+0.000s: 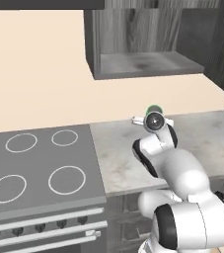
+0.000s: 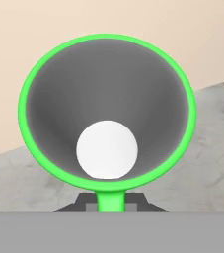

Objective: Move the mug from next to the sink to the open cabinet. Then, move the bowl with the fish to the fridge to clear the area for faucet cleaning.

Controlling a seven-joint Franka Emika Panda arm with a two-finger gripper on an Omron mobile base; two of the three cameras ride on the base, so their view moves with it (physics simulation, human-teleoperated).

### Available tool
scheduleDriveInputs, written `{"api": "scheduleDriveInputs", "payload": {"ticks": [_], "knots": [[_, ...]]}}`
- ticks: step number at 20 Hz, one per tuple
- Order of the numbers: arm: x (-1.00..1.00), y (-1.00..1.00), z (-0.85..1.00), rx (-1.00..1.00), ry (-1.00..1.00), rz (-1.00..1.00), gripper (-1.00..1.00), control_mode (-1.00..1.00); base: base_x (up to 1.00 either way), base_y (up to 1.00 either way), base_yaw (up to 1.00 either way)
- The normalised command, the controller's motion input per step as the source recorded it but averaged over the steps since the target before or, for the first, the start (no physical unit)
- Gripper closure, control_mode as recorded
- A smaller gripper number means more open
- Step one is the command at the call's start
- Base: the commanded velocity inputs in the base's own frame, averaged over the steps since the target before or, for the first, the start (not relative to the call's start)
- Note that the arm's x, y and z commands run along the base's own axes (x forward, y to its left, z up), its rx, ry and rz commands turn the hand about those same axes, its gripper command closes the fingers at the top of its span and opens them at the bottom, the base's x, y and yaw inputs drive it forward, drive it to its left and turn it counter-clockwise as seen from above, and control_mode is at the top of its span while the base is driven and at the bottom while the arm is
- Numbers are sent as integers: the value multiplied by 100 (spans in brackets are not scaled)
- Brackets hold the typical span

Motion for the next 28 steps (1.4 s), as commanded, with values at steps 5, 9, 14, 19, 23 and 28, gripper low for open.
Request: {"api": "scheduleDriveInputs", "payload": {"ticks": [5,9,14,19,23,28], "knots": [[0,0,0,0,0,0,100,100,71,42,-11],[0,0,0,0,0,0,100,100,100,2,0],[65,1,71,0,4,1,100,-100,20,0,0],[18,13,100,-1,16,0,100,-100,0,0,0],[-27,21,100,-4,1,0,100,-100,0,0,0],[-4,0,84,1,-1,6,100,-100,0,0,0]]}}
